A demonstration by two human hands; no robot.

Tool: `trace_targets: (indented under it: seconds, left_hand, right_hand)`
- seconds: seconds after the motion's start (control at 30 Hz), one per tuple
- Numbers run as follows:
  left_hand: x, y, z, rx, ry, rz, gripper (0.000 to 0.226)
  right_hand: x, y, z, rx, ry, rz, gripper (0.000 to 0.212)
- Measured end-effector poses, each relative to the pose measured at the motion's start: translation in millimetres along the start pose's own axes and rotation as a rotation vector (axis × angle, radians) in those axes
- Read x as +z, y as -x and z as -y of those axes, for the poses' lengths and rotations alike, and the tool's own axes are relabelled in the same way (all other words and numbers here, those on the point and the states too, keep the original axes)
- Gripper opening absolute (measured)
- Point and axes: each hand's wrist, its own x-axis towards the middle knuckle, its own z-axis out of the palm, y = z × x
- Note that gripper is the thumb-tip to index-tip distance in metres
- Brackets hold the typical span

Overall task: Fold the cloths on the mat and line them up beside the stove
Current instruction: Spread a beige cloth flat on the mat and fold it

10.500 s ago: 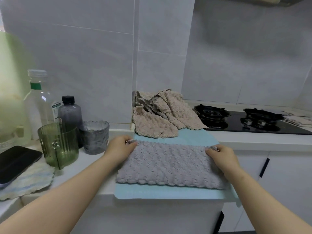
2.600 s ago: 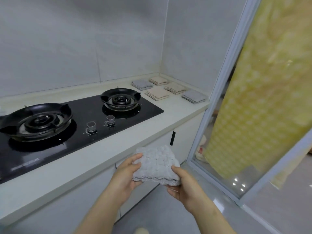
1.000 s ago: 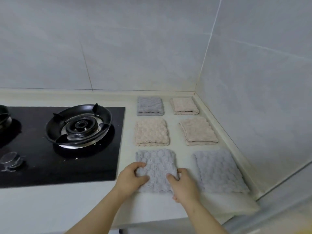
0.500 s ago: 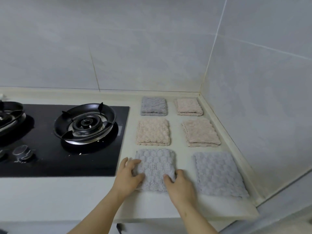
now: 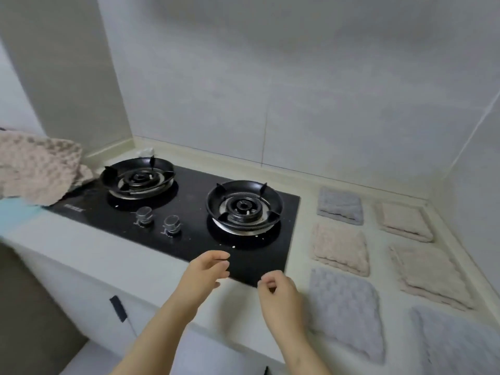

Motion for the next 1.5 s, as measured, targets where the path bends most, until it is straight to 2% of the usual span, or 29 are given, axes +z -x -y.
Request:
trace_targets:
  seconds: [0.33,0.5,0.67,0.93,1.27,1.4,1.5]
  left_hand:
    - [-278.6,76.9,60.4,-0.113,0.123,-0.473,0.014]
    - [-396.9,109.5,86.5,-0.125,0.1,-0.601,0.015]
    - [-477.5,106.8,102.8,-0.163,0.127,-0.654,0.015]
    - [-594.7,27.4,95.2,-0.167,0.09,-0.635,0.016]
    - [-741.5,-101.2,77.8,-0.143,0.005,-0.576,0.019]
    - [-783.0,-151.0,84.7,-0.125,-0.044,-0.513,0.02]
    - [-809.2,-188.4,96.0,-0.056,-0.132,-0.4,0.023]
  right_hand:
    - [237.8,87.3,156.2,-0.158,-0.101,0.482,0.016]
    - [339.4,141.3,229.0,-0.219,-0.098,0.647,0.012]
    - [408.2,160.1,284.4,-0.286,-0.069,0.736,0.012]
    - [524.5,109.8,362.2,-0.254,-0.111,0.721,0.012]
    - [660.8,16.0,459.2,-0.193,-0.07,0.601,0.016]
    - [701.0,-5.9,477.7,-0.133,-0.096,0.526,0.014]
    - [735.6,-13.5,477.8,-0.064,-0.082,0.439,0.011]
